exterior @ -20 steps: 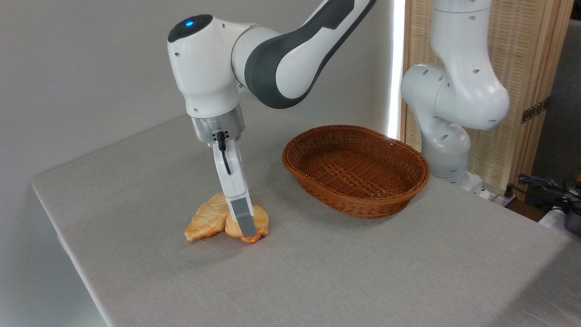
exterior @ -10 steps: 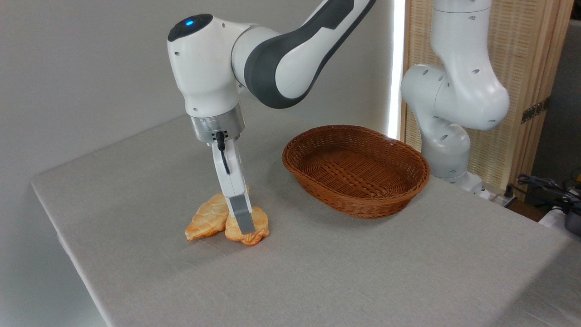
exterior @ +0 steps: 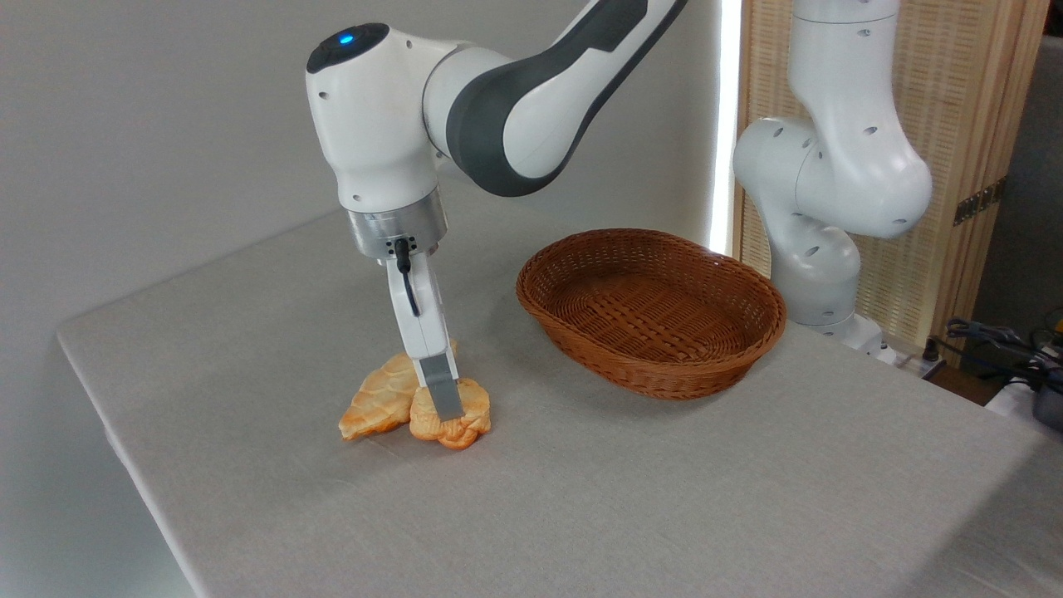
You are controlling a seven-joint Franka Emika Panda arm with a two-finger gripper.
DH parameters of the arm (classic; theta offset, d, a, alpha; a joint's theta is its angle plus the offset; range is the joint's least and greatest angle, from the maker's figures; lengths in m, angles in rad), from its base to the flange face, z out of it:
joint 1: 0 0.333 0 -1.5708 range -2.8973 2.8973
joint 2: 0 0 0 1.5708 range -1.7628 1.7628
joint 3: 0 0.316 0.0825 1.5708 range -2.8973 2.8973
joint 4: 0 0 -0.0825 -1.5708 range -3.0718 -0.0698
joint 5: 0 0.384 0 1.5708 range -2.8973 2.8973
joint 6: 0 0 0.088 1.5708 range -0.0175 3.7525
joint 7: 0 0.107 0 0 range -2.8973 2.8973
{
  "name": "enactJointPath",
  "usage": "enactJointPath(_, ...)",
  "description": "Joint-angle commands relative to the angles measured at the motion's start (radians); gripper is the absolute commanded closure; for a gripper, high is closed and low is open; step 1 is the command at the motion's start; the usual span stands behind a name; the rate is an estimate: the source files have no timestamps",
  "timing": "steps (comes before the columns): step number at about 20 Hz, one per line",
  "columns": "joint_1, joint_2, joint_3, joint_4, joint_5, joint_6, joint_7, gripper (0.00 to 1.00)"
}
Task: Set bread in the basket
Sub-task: 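Lift the gripped bread piece and carry it toward the wicker basket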
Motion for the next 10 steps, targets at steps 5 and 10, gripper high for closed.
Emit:
enactJointPath(5, -0.003, -0.078, 0.008, 0.064, -0.067, -0.089, -0.067, 0.44)
enactJointPath(10, -0.004, -0.114, 0.005, 0.116, -0.07, -0.207, -0.22, 0.44)
